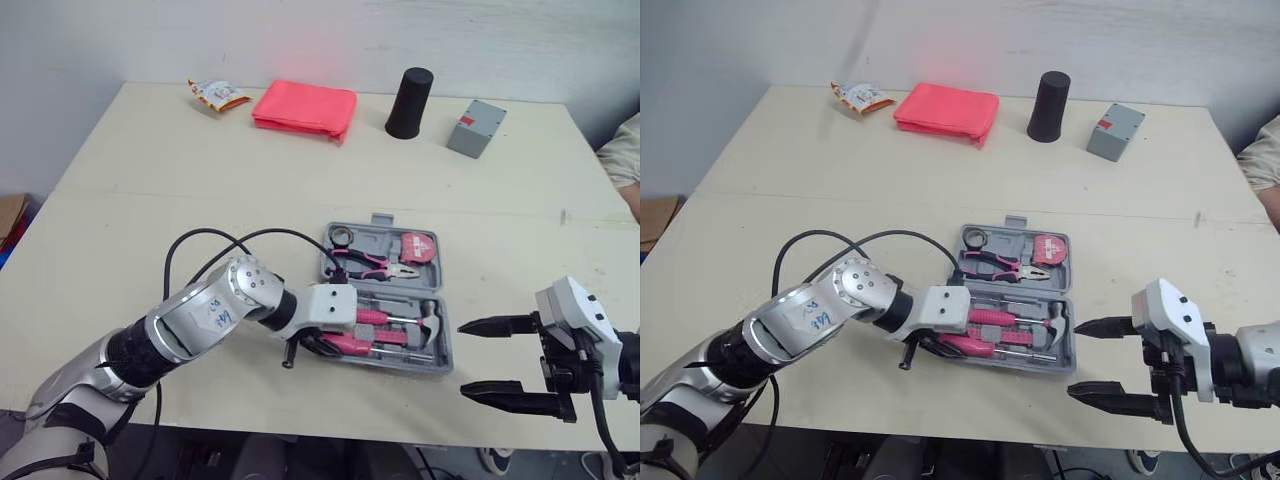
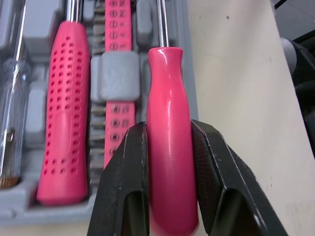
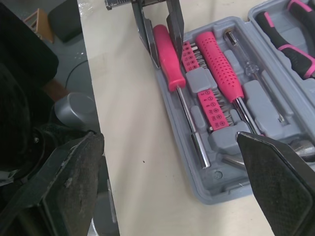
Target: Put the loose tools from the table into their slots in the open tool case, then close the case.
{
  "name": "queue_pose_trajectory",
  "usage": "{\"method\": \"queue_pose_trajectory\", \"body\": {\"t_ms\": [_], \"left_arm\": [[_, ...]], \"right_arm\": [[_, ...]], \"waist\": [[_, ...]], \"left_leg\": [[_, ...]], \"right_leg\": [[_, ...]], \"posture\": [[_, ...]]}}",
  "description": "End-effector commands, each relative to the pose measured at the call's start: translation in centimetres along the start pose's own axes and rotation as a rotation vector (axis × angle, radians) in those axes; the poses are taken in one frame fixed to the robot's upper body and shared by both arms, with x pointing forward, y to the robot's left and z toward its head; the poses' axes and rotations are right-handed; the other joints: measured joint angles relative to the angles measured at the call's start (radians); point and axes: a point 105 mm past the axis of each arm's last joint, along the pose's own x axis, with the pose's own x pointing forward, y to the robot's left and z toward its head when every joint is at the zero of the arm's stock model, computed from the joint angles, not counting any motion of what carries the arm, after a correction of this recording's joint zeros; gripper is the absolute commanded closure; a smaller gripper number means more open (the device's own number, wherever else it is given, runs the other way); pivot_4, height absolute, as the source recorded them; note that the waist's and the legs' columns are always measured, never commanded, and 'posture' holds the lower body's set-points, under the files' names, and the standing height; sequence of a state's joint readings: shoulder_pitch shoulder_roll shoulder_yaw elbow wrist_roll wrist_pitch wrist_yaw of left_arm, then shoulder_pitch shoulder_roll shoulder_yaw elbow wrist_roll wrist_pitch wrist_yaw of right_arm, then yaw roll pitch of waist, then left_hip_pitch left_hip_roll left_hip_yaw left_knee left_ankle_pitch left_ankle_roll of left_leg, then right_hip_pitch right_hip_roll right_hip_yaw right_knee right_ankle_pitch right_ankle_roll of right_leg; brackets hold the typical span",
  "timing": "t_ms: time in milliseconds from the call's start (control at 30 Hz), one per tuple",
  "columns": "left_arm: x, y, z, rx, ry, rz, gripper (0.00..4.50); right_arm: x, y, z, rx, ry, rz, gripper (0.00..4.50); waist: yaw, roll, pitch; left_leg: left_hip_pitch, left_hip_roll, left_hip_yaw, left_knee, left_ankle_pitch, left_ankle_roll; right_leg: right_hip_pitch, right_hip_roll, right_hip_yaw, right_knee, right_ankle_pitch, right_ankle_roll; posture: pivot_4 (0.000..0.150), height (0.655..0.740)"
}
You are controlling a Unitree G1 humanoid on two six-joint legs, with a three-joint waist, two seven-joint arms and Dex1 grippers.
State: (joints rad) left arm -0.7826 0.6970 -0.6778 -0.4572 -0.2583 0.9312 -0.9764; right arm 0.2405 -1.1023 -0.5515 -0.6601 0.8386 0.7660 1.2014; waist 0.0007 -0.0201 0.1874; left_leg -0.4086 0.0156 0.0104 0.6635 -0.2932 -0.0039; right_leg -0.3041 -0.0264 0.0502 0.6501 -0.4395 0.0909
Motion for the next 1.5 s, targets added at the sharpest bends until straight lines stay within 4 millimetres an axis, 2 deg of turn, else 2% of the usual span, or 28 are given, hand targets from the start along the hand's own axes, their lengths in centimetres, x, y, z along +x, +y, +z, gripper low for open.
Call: {"method": "queue_pose_trajectory", "body": {"t_ms": [33,267,333,367,533,567,700,800,833,867,933,1033,1133,1233,1333,1400,1467,1500], "left_arm": [[0.0,0.2,0.6,0.017,0.004,0.008,3.95],[0.2,-0.1,0.4,0.002,0.012,0.005,3.95],[0.2,0.0,0.7,0.01,-0.005,0.008,2.88],[0.2,0.2,0.9,0.01,-0.013,0.017,2.57],[-1.2,0.4,2.9,0.058,-0.104,0.021,0.28],[-1.7,0.3,3.4,0.075,-0.136,0.015,0.07],[-2.8,1.3,4.2,0.054,-0.263,0.056,0.07],[-3.4,1.1,4.6,0.028,-0.511,0.03,0.07],[-3.3,1.0,4.0,0.004,-0.546,0.027,0.6],[-2.9,1.0,3.2,-0.014,-0.545,0.034,0.85],[-2.2,0.7,2.1,-0.032,-0.549,0.032,1.74],[-1.5,0.3,1.7,-0.085,-0.584,0.015,3.16],[0.2,0.0,1.0,-0.079,-0.529,0.012,4.47],[1.0,-0.2,1.0,-0.084,-0.501,-0.01,4.49],[2.2,-0.2,-0.4,-0.076,-0.397,-0.014,4.49],[3.2,0.6,-1.7,-0.097,-0.311,0.033,4.49],[3.8,1.3,-2.2,-0.117,-0.271,0.075,4.49],[3.9,1.0,-2.3,-0.116,-0.266,0.058,4.49]], "right_arm": [[0.0,0.3,0.7,-0.024,-0.026,0.001,0.0],[0.2,0.1,0.9,-0.025,-0.041,-0.006,0.0],[0.2,0.1,0.9,-0.025,-0.041,-0.004,0.0],[0.2,0.1,0.9,-0.026,-0.041,-0.004,0.0],[0.2,0.2,0.7,-0.023,-0.042,-0.004,0.0],[0.3,0.2,0.7,-0.021,-0.042,-0.004,0.0],[0.4,0.1,0.4,-0.016,-0.043,-0.008,0.0],[0.5,-0.1,0.3,-0.014,-0.05,-0.006,0.0],[0.6,-0.2,0.3,-0.014,-0.051,-0.006,0.0],[0.7,-0.2,0.3,-0.014,-0.053,-0.004,0.0],[0.8,-0.3,0.4,-0.016,-0.059,-0.001,0.0],[1.0,-0.3,0.4,-0.018,-0.065,0.003,0.0],[1.0,0.0,0.2,0.001,-0.076,0.016,0.0],[1.0,0.0,0.1,0.007,-0.073,0.016,0.0],[0.9,-0.3,0.2,0.0,-0.069,0.01,0.0],[0.8,-0.4,0.3,0.0,-0.07,0.008,0.0],[0.8,-0.4,0.2,0.002,-0.068,0.008,0.0],[0.8,-0.4,0.2,0.002,-0.066,0.006,0.0]], "waist": [[0.0,0.0,0.0],[0.0,0.0,0.0],[0.001,0.0,0.0],[0.001,0.0,0.0],[0.0,0.0,0.0],[0.0,0.0,0.0],[0.0,0.0,0.0],[-0.003,0.0,0.0],[-0.003,0.0,0.0],[-0.003,0.0,0.0],[-0.002,0.0,0.0],[0.0,0.0,0.0],[0.003,0.0,0.0],[0.002,0.0,0.0],[-0.002,0.0,0.0],[-0.003,0.0,0.0],[-0.001,0.001,-0.001],[0.0,0.001,-0.001]], "left_leg": [[0.0,0.0,0.0,0.0,0.0,0.0],[0.0,0.0,0.0,0.001,0.0,0.0],[0.0,0.0,0.0,0.001,0.0,0.0],[0.0,0.0,0.0,0.001,0.0,0.0],[0.0,0.0,0.0,0.001,0.0,0.0],[0.0,0.0,0.0,0.001,0.0,0.0],[0.0,0.0,0.0,0.001,0.0,0.0],[0.001,0.0,0.0,0.001,0.0,0.0],[0.001,0.0,0.0,0.001,0.0,0.0],[0.001,0.0,0.0,0.001,0.0,0.0],[0.001,0.0,0.0,0.001,0.0,0.0],[0.001,0.0,0.0,0.002,0.0,0.0],[0.001,0.0,0.0,0.002,-0.001,0.001],[0.001,-0.001,0.0,0.002,-0.001,0.001],[0.001,0.0,0.0,0.002,-0.001,0.001],[0.001,0.0,0.0,0.002,-0.001,0.001],[0.002,0.0,0.0,0.002,0.0,0.001],[0.002,0.0,0.0,0.002,0.0,0.001]], "right_leg": [[0.0,0.0,0.0,0.001,0.0,0.0],[0.0,0.0,0.0,0.001,0.0,0.0],[0.0,0.0,0.0,0.001,0.0,0.0],[0.0,0.0,0.0,0.001,0.0,0.0],[0.0,0.0,0.0,0.002,0.0,0.0],[0.0,0.0,0.0,0.002,0.0,0.0],[0.0,0.0,0.0,0.002,0.0,0.0],[0.0,0.0,0.0,0.002,0.0,0.0],[0.0,0.0,0.0,0.003,0.0,0.0],[0.0,0.0,0.0,0.003,0.0,0.0],[0.0,0.0,0.0,0.003,0.0,0.0],[0.0,0.0,0.0,0.003,0.0,0.0],[0.0,-0.001,0.0,0.003,0.0,0.0],[0.0,-0.001,0.0,0.003,0.0,0.0],[0.0,-0.001,0.0,0.003,0.0,0.0],[0.0,0.0,0.0,0.003,0.0,0.0],[0.001,0.0,0.0,0.004,0.0,0.0],[0.001,0.0,0.0,0.003,0.0,0.0]], "posture": [[0.15,0.7361],[0.15,0.7361],[0.15,0.7361],[0.15,0.7361],[0.15,0.7361],[0.15,0.7361],[0.15,0.7361],[0.15,0.7361],[0.15,0.7361],[0.15,0.7361],[0.15,0.7361],[0.15,0.7361],[0.15,0.7361],[0.15,0.7361],[0.15,0.7361],[0.15,0.7361],[0.15,0.7361],[0.15,0.7361]]}}
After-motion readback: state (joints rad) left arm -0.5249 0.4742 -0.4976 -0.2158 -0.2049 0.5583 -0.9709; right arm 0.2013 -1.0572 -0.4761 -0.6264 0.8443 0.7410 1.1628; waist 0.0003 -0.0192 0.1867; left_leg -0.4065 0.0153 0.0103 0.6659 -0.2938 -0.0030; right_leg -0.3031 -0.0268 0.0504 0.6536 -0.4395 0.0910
